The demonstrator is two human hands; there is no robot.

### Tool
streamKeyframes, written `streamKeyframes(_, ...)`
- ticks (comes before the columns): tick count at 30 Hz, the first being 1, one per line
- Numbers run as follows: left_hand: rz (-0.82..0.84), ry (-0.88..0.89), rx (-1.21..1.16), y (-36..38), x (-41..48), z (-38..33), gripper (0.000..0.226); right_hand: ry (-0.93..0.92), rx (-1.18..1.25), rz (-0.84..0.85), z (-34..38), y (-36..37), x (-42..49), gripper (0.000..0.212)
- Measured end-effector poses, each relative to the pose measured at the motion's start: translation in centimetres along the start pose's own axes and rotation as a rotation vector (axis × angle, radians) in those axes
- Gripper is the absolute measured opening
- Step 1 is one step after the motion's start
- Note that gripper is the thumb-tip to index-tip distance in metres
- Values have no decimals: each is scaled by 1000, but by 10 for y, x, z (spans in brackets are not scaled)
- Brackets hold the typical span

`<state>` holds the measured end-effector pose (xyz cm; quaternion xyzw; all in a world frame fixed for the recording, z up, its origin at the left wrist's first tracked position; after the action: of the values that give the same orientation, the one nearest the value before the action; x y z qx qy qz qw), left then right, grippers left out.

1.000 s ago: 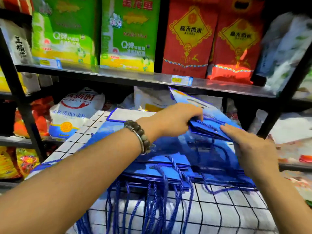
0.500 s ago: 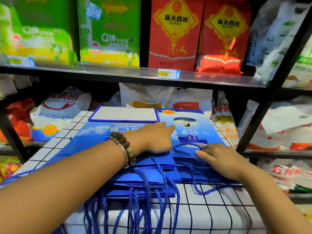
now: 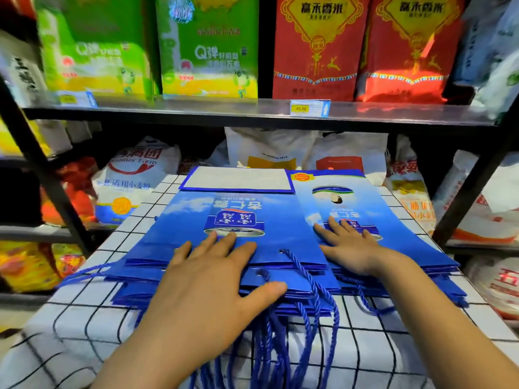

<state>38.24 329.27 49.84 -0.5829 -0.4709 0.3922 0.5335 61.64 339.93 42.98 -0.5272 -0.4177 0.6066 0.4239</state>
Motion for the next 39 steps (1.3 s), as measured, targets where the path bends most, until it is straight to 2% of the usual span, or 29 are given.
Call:
streamKeyframes(3, -21, 18, 18, 4, 1, 0, 102, 4, 61, -2, 1, 1, -2, 58)
streamKeyframes(5, -46, 20, 21, 4, 0, -1, 98, 0, 173, -80, 0, 0, -3, 59)
streamKeyframes(7, -59, 13, 20, 5, -4, -1, 89, -8, 462, -392, 0, -10, -16, 48)
streamKeyframes(8, -73, 13, 21, 4, -6, -1, 90, -54, 594, -585, 1, -18, -29, 32)
streamKeyframes(9, -84, 17, 24, 4, -7, -1, 96, -101, 688, -704, 4, -26, -46, 16)
streamKeyframes(10, -92, 22, 29, 4, -8, -1, 101, -159, 775, -753, 10, -33, -66, 19)
streamKeyframes(13, -89, 18, 18, 4, -13, -2, 104, -266, 808, -686, 37, -39, -124, 43)
streamKeyframes(16, -119, 29, 51, 6, -18, -6, 108, -241, 383, -616, 65, -23, -147, 49)
streamKeyframes(18, -104, 15, 48, 8, -21, -6, 110, -219, 273, -577, 72, -13, -147, 50)
streamKeyframes(20, -92, -7, 32, 9, -23, -5, 110, -245, 411, -549, 71, -8, -149, 38)
streamKeyframes(22, -121, -3, 3, 10, -26, -5, 114, -235, 671, -495, 70, -8, -155, 19)
streamKeyframes(24, -221, 32, -145, 10, -32, -4, 109, -188, 1012, -358, 73, -9, -160, 23)
streamKeyframes(25, -323, 76, -286, 8, -35, -6, 93, -148, 1157, -303, 75, -10, -162, 23)
streamKeyframes(27, -573, 189, -585, 5, -42, -6, 41, -101, 1359, -265, 79, -18, -163, 16)
streamKeyframes(28, -689, 221, -649, 3, -45, -8, 24, -94, 1423, -268, 82, -23, -164, 14)
streamKeyframes(29, -735, 251, -671, 2, -49, -11, 17, -103, 1473, -278, 85, -28, -164, 16)
streamKeyframes(33, -535, 282, -564, 4, -54, -30, 36, -115, 1633, -322, 97, -39, -163, 17)
streamKeyframes(35, -378, 203, -587, 9, -54, -34, 46, -101, 1676, -318, 99, -40, -160, 15)
streamKeyframes(36, -305, 173, -625, 11, -54, -35, 44, -94, 1686, -324, 98, -40, -159, 17)
streamKeyframes(39, -278, 119, -633, 8, -54, -28, 25, -56, 1707, -372, 94, -43, -154, 21)
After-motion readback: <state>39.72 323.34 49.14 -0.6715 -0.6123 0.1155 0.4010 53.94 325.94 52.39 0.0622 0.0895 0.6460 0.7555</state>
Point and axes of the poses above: each hand's wrist, its own x-axis towards the middle knuckle, its own y-axis out of the palm, z = x × y, the point moved 3 cm from there along x, towards the middle knuckle, and after that the axes turned 2 degrees about -z, right-handed, at the moved point
